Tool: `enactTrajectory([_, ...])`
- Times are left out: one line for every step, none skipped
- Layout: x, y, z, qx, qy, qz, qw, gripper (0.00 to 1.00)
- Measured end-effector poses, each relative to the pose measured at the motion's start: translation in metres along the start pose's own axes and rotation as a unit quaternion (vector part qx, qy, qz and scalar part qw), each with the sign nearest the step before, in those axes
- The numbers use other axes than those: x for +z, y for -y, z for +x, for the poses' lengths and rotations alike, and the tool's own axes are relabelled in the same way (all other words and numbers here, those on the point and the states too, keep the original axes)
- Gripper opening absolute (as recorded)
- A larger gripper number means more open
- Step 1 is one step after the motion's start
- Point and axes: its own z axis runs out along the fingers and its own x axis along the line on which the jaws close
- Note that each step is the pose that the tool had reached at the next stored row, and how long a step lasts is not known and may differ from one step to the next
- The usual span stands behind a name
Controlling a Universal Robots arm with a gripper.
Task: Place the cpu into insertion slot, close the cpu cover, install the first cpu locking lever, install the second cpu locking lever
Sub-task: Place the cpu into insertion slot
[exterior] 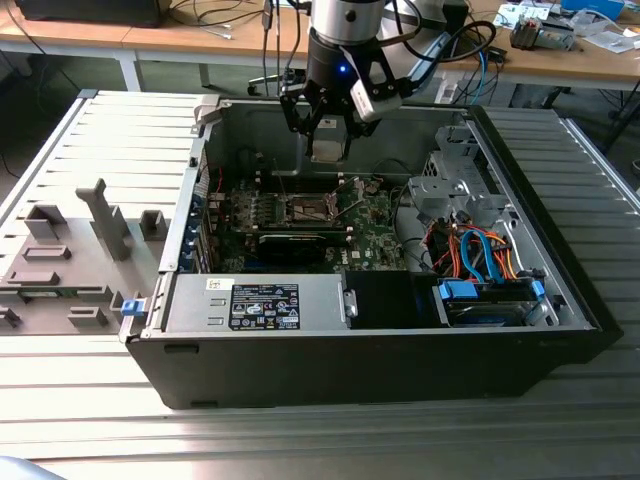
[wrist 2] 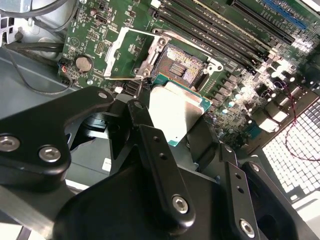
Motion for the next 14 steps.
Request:
enactTrajectory([0.0002, 0.0000, 0.0000, 0.000, 0.0000, 0.0000, 1.00000, 0.54])
enactTrajectory([0.0004, 0.0000, 0.0000, 0.000, 0.0000, 0.0000, 1.00000, 0.54])
enactTrajectory([0.0006, 0.0000, 0.0000, 0.000, 0.0000, 0.0000, 1.00000, 0.54])
enactTrajectory([0.0007, 0.0001, 0.0000, 0.000, 0.0000, 0.0000, 1.00000, 0.54])
enactTrajectory([0.0014, 0.0001, 0.0000, 0.000, 0.0000, 0.0000, 1.00000, 0.54])
enactTrajectory([0.0021, 0.0002, 0.0000, 0.000, 0.0000, 0.0000, 1.00000, 0.54])
enactTrajectory([0.0022, 0.0002, 0.0000, 0.000, 0.0000, 0.0000, 1.00000, 0.54])
enactTrajectory([0.0023, 0.0002, -0.0001, 0.000, 0.0000, 0.0000, 1.00000, 0.54])
enactTrajectory([0.0026, 0.0002, -0.0001, 0.000, 0.0000, 0.0000, 1.00000, 0.54])
enactTrajectory([0.0028, 0.0002, 0.0000, 0.000, 0.0000, 0.0000, 1.00000, 0.54])
enactTrajectory([0.0030, 0.0003, -0.0001, 0.000, 0.0000, 0.0000, 1.00000, 0.54])
enactTrajectory([0.0032, 0.0003, -0.0001, 0.000, 0.0000, 0.0000, 1.00000, 0.54])
enactTrajectory([0.0033, 0.0003, -0.0001, 0.000, 0.0000, 0.0000, 1.00000, 0.54])
enactTrajectory([0.0035, 0.0003, -0.0001, 0.000, 0.0000, 0.0000, 1.00000, 0.54])
